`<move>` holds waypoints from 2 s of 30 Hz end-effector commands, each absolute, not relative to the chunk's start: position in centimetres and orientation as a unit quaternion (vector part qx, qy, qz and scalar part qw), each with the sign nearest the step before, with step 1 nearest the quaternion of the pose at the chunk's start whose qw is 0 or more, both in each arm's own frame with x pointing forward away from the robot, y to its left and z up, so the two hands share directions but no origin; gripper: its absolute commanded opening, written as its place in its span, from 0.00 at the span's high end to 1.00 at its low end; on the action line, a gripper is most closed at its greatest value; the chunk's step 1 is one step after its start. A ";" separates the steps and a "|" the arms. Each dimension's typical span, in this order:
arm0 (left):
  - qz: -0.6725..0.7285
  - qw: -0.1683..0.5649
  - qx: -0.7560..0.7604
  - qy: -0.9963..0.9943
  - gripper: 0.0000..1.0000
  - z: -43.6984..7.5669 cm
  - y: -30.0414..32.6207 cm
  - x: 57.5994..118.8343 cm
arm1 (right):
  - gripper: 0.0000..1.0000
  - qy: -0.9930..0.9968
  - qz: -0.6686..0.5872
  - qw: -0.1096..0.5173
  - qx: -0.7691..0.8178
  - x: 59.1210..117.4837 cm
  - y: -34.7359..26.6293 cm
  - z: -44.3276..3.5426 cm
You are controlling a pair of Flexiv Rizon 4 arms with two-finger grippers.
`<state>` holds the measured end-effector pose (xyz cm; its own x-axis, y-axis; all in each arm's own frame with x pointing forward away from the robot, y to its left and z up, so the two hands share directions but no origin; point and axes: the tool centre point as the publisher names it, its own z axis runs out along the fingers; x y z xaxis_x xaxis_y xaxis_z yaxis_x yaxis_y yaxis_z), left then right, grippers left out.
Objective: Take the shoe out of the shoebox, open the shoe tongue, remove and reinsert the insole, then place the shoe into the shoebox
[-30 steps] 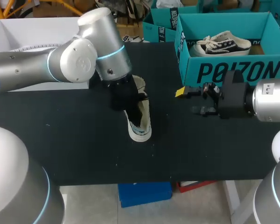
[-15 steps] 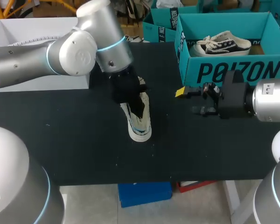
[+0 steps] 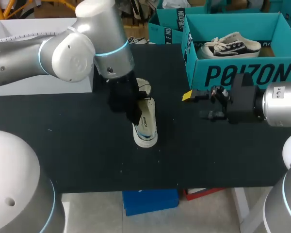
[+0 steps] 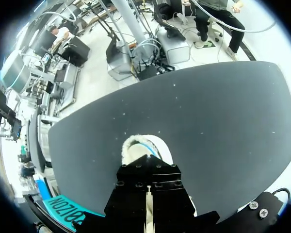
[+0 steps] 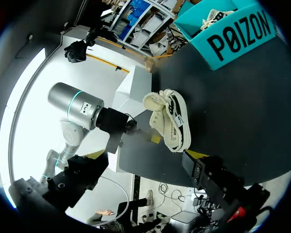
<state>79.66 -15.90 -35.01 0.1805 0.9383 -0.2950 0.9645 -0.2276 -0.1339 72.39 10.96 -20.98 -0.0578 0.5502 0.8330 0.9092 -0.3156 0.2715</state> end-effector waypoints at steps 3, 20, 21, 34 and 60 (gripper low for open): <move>-0.146 0.052 0.768 0.622 1.00 -35.9 -15.8 79.1 | 0.00 -0.553 -0.472 0.190 -0.659 72.4 11.0 -21.0; -0.133 0.040 0.773 0.619 1.00 -38.6 -16.3 79.3 | 0.00 -0.553 -0.472 0.190 -0.659 72.4 11.0 -21.0; -0.132 0.040 0.773 0.619 1.00 -38.7 -16.4 79.4 | 0.00 -0.553 -0.472 0.190 -0.659 72.4 11.0 -21.0; -0.141 0.020 0.775 0.615 1.00 -38.8 -17.1 79.4 | 0.00 -0.553 -0.472 0.190 -0.659 72.4 11.0 -21.0; -0.126 0.024 0.784 0.607 1.00 -38.0 -17.7 80.1 | 0.00 -0.553 -0.472 0.190 -0.659 72.4 11.0 -21.0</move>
<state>79.94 -17.40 -37.41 0.2305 0.9454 -0.2305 0.9585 -0.2614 -0.1137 72.38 10.96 -20.98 -0.0578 0.5502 0.8330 0.9092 -0.3156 0.2715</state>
